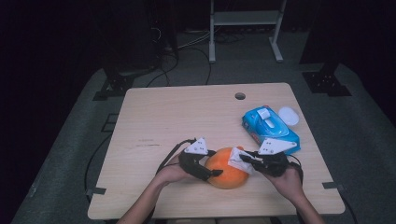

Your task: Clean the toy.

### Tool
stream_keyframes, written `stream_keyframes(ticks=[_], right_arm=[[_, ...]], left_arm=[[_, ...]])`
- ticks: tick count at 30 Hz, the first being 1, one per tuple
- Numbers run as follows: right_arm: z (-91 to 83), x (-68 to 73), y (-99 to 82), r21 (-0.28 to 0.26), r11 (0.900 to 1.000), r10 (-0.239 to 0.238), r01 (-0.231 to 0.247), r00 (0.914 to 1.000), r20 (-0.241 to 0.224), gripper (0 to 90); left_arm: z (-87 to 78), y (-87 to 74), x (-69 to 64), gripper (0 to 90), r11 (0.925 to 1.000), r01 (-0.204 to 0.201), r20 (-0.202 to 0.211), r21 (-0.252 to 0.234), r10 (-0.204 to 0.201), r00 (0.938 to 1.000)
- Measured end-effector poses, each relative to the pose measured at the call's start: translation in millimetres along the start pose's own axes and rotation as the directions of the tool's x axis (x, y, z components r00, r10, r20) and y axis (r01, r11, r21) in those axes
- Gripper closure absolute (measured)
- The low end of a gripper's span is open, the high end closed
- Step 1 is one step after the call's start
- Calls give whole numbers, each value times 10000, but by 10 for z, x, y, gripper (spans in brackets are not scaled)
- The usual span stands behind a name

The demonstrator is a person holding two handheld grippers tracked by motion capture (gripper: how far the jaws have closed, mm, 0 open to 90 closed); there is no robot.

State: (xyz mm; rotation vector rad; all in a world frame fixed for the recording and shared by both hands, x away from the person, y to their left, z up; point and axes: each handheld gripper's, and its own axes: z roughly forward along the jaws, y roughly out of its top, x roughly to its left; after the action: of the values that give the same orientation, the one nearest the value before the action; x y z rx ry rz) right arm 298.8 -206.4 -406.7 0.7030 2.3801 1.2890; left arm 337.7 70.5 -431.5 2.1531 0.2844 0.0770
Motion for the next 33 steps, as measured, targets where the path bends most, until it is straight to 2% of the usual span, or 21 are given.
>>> stream_keyframes(ticks=[6,10,12,16,21,24,28,33], right_arm=[[35,49,18,1,9997,-242,242,9997,-79,812],[49,58,44,5,9995,-321,321,9995,-55,812],[54,78,72,4,9992,-400,401,9992,-60,812],[87,144,155,-147,9978,-649,646,9977,-202,811],[161,230,226,-148,9949,-1004,1000,9944,-318,811],[146,176,188,-173,9967,-794,788,9963,-343,811],[93,61,73,-212,9994,-282,276,9992,-284,811],[47,-59,-81,-154,9990,423,-429,9985,-335,810]], left_arm=[[-53,73,-15,172,10000,63,140,-65,-62,9999],[-44,120,-24,161,9996,-234,51,-172,235,9997],[-27,121,-24,162,9996,-225,19,-184,225,9997],[-3,56,-22,224,9995,-302,20,-67,302,9995],[-15,-33,34,261,10000,-20,75,-62,21,10000],[-20,-66,55,264,9999,90,102,-85,-89,9999],[-24,-93,89,264,9993,331,170,-155,-328,9993],[-20,-88,88,264,9994,327,132,-134,-325,9994]])
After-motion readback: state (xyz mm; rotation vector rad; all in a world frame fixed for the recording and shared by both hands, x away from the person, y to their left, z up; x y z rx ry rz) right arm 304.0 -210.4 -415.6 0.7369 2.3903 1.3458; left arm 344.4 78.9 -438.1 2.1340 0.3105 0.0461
